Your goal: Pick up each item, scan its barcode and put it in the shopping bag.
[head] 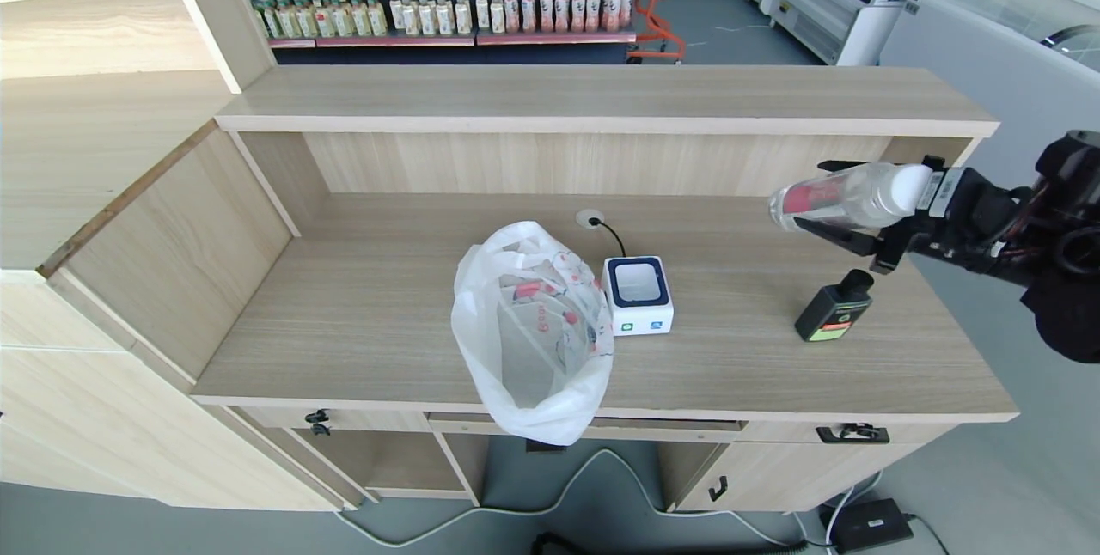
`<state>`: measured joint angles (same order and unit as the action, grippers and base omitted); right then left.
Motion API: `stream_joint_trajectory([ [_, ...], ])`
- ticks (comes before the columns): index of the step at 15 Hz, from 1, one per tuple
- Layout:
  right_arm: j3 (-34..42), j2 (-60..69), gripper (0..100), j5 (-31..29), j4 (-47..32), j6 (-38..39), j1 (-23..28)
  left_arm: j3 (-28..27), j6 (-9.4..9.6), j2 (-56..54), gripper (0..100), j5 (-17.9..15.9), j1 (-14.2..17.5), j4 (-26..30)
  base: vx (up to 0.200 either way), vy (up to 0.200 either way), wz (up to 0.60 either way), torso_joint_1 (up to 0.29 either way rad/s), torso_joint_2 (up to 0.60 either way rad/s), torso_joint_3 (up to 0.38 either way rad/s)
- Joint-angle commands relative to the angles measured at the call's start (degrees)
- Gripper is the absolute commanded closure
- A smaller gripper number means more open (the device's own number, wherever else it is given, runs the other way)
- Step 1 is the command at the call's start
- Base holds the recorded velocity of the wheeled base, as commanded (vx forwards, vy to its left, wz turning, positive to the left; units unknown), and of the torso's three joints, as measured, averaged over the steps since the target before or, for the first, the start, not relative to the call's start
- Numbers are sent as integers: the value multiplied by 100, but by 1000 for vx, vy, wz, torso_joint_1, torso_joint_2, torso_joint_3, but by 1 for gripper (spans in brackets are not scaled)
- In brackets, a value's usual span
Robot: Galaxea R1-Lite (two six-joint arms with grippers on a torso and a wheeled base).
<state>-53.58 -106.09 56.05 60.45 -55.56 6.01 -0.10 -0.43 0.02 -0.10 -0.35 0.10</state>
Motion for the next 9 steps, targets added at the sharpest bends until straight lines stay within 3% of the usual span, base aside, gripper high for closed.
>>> stream_joint_trajectory([
  [1,-30,-465,100,37,151,-657,67,1,-1,-2,0,1,0,-1,0,0,0,0,0,0],
  [9,40,-421,100,406,265,-1633,287,1,-1,-2,0,1,0,-1,0,0,0,0,0,0],
])
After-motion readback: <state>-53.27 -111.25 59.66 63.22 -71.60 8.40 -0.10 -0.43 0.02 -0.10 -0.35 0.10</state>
